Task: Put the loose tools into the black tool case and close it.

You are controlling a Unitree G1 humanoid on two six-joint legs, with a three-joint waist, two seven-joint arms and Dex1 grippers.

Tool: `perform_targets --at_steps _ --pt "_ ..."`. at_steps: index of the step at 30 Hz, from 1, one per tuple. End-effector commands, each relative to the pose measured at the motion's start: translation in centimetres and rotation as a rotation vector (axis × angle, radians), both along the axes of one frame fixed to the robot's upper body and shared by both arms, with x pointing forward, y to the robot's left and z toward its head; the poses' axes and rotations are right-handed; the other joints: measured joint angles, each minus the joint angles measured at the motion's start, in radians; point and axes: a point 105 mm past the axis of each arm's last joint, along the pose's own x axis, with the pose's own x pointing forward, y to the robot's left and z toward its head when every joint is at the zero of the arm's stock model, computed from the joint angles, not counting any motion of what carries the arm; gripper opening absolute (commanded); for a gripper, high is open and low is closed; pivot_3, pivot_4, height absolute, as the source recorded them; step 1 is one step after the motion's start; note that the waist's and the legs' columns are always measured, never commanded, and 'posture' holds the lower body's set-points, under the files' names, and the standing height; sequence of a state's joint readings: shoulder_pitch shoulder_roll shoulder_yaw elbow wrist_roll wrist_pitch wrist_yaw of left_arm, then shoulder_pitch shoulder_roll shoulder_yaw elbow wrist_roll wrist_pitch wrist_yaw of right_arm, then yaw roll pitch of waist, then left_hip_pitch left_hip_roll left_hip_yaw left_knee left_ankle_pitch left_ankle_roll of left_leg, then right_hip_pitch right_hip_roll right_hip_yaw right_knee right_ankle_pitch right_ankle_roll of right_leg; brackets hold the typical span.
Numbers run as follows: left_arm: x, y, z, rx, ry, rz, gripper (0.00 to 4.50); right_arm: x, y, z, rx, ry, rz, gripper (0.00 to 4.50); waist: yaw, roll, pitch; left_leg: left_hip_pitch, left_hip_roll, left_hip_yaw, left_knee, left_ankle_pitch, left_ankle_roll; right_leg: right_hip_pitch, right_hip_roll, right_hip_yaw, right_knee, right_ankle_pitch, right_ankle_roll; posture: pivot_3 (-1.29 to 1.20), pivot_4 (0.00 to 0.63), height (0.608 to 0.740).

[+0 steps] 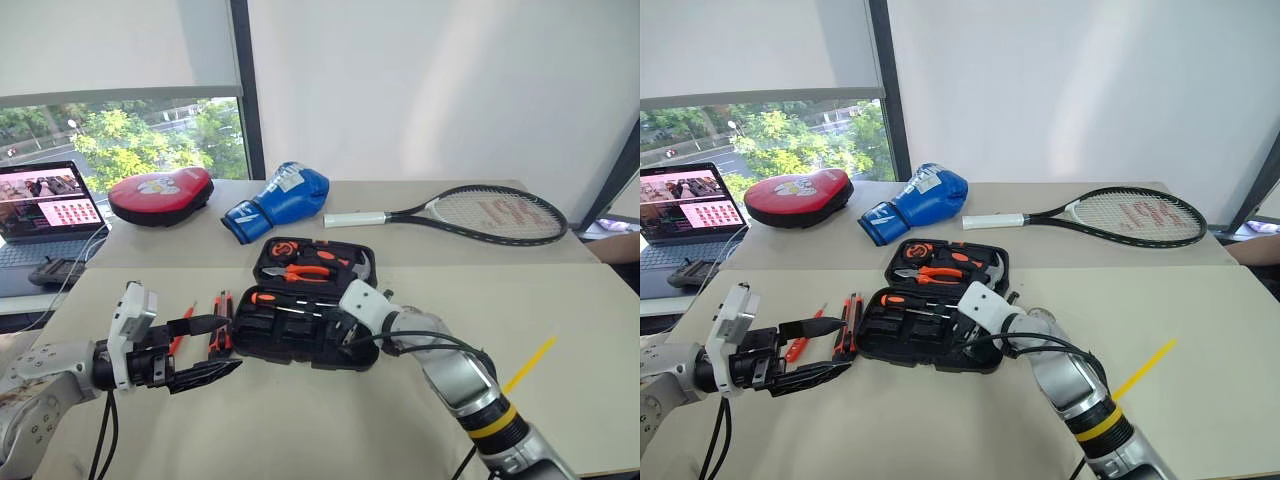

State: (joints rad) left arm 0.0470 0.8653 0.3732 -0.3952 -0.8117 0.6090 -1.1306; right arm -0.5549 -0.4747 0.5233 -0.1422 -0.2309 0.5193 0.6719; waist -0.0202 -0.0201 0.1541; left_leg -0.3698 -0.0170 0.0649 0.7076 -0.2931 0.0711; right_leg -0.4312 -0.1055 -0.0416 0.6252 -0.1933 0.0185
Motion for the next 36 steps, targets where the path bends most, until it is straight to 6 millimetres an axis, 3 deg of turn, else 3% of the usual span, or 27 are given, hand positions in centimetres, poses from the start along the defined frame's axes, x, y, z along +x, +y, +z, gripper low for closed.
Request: perform_targets --at_steps 1,3,6,8,10,12,17,21,22,26,28,30,33,36 --pt "0.0 0.2 0.8 0.014 -0.068 0.032 4.50 -3.1 -0.6 -7.1 -0.230 0.223 0.130 0.04 0.003 -0.006 -0.007 0.003 0.000 0.000 -0.003 -0.001 -0.001 0.005 0.000 0.000 0.000 -0.002 0.000 0.00 0.150 0.740" --pt "0.6 0.8 0.9 0.009 -0.091 0.115 4.50 -2.3 0.1 -4.5 -0.070 0.172 0.099 0.04 0.006 -0.011 -0.012 0.010 0.000 -0.001 -0.010 -0.002 -0.003 0.009 -0.001 0.000 -0.001 -0.006 -0.001 0.00 0.150 0.740" --pt "2.1 2.2 1.1 -0.012 -0.110 0.293 4.50 -3.3 1.9 2.9 0.448 0.169 0.208 0.04 0.010 -0.018 -0.016 0.013 0.003 -0.004 -0.013 -0.003 -0.012 0.012 -0.002 0.000 -0.001 -0.010 -0.004 0.00 0.150 0.740" --pt "3.1 3.2 1.1 -0.010 -0.129 0.427 4.50 -4.1 0.6 6.8 0.619 0.121 0.233 0.04 0.009 -0.018 -0.012 0.008 0.006 -0.005 -0.013 -0.003 -0.014 0.010 -0.002 0.001 -0.003 -0.010 -0.004 0.00 0.150 0.740" --pt "4.5 4.9 0.5 0.084 -0.130 0.618 4.50 -5.4 -0.9 9.1 0.685 0.109 0.266 0.60 0.010 -0.008 -0.005 -0.001 0.006 -0.006 -0.011 -0.003 -0.014 0.002 -0.004 0.002 -0.002 -0.009 -0.004 0.00 0.150 0.740" --pt "5.1 6.0 -0.6 0.111 -0.025 0.728 4.50 -6.9 -1.8 10.0 0.688 0.120 0.307 1.07 0.012 -0.007 -0.004 -0.004 0.004 -0.005 -0.011 -0.002 -0.014 -0.002 -0.005 0.002 -0.001 -0.008 -0.003 0.00 0.150 0.740" --pt "5.7 7.5 -3.4 0.199 0.143 0.888 4.50 -9.4 -4.3 11.1 0.621 0.163 0.344 2.84 0.015 -0.008 -0.004 -0.005 0.005 -0.006 -0.013 -0.004 -0.012 -0.003 -0.003 -0.001 -0.002 -0.009 -0.003 0.00 0.150 0.740" --pt "5.8 8.2 -5.4 0.281 0.234 0.958 4.50 -10.0 -5.7 11.7 0.597 0.168 0.325 4.30 0.021 -0.008 -0.004 -0.005 0.004 -0.005 -0.012 -0.006 -0.008 -0.003 -0.003 -0.001 -0.002 -0.009 -0.003 0.00 0.150 0.740" --pt "5.8 8.5 -5.7 0.295 0.243 0.978 4.50 -10.2 -5.8 11.8 0.595 0.173 0.325 4.48 0.020 -0.008 -0.004 -0.005 0.005 -0.005 -0.012 -0.006 -0.008 -0.003 -0.003 0.000 -0.002 -0.009 -0.003 0.00 0.150 0.740" --pt "5.3 8.6 -8.0 0.345 0.340 0.981 4.50 -10.6 -6.6 11.8 0.576 0.179 0.294 4.48 0.027 -0.009 -0.003 -0.004 0.006 -0.005 -0.012 -0.006 -0.009 -0.003 -0.004 0.001 -0.001 -0.009 -0.004 0.00 0.150 0.740" --pt "5.1 8.8 -8.4 0.354 0.351 0.982 4.07 -10.8 -6.7 11.4 0.577 0.189 0.277 4.50 0.027 -0.008 -0.004 -0.004 0.007 -0.005 -0.012 -0.006 -0.009 -0.003 -0.005 0.002 -0.001 -0.009 -0.004 0.00 0.150 0.740" --pt "5.1 9.1 -8.4 0.348 0.340 0.986 3.61 -11.0 -6.8 11.0 0.563 0.190 0.264 4.50 0.027 -0.008 -0.004 -0.004 0.008 -0.005 -0.012 -0.006 -0.009 -0.003 -0.006 0.002 -0.001 -0.009 -0.005 0.00 0.150 0.740" --pt "5.6 8.8 -7.4 0.291 0.276 0.949 2.44 -11.5 -6.7 10.8 0.572 0.193 0.262 4.50 0.029 -0.008 -0.004 -0.004 0.008 -0.005 -0.013 -0.006 -0.009 -0.003 -0.007 0.002 -0.001 -0.009 -0.005 0.00 0.150 0.740" --pt "6.3 7.6 -4.6 0.113 0.176 0.865 1.35 -11.9 -6.6 10.7 0.573 0.183 0.263 4.50 0.033 -0.008 -0.004 -0.005 0.008 -0.005 -0.012 -0.006 -0.009 -0.004 -0.008 0.002 -0.002 -0.009 -0.006 0.00 0.150 0.740"
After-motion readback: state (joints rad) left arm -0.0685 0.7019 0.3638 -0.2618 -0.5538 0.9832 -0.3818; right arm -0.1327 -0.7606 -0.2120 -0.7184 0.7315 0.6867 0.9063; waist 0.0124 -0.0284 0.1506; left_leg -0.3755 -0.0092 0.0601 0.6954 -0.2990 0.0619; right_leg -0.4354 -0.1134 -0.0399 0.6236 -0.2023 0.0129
